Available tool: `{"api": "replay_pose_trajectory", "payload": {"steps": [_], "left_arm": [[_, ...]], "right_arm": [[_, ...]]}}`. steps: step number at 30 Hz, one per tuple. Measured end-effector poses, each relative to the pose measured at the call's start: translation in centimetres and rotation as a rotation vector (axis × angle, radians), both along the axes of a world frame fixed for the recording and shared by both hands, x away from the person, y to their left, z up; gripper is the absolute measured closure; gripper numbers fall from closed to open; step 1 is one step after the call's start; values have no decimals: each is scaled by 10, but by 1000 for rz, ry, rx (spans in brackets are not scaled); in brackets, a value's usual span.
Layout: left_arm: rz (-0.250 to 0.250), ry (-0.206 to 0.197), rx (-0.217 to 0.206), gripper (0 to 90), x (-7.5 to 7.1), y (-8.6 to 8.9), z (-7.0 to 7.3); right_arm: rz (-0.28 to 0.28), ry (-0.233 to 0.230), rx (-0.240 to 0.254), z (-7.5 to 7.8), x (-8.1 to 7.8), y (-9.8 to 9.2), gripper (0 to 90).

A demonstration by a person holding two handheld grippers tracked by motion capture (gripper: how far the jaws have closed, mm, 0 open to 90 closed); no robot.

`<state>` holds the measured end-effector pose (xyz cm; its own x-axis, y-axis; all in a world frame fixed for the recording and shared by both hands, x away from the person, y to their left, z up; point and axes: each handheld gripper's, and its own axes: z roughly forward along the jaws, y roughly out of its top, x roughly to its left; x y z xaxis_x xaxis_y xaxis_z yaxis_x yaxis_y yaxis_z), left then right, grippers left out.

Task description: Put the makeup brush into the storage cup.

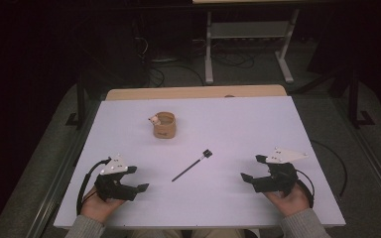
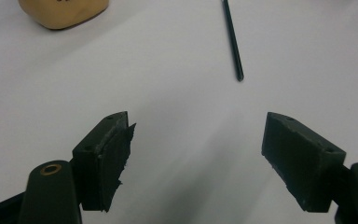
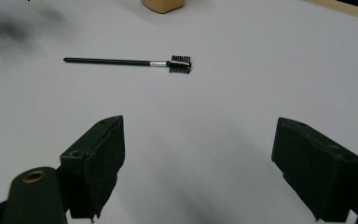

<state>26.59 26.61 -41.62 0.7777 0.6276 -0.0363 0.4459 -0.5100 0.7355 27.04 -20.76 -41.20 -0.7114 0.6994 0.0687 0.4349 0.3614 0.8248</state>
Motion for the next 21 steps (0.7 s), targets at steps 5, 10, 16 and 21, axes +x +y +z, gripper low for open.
{"api": "replay_pose_trajectory", "payload": {"steps": [5,10,16,21], "left_arm": [[8,12,-4,239,-1,1,0],[2,18,4,244,0,-1,0],[-17,32,12,274,4,-10,3],[-21,34,60,256,11,-20,10]], "right_arm": [[3,-4,-5,1,0,3,164],[8,-3,-3,0,-1,3,164],[-5,-3,14,0,-1,-2,165],[-2,-13,40,6,-3,-5,184]]}}
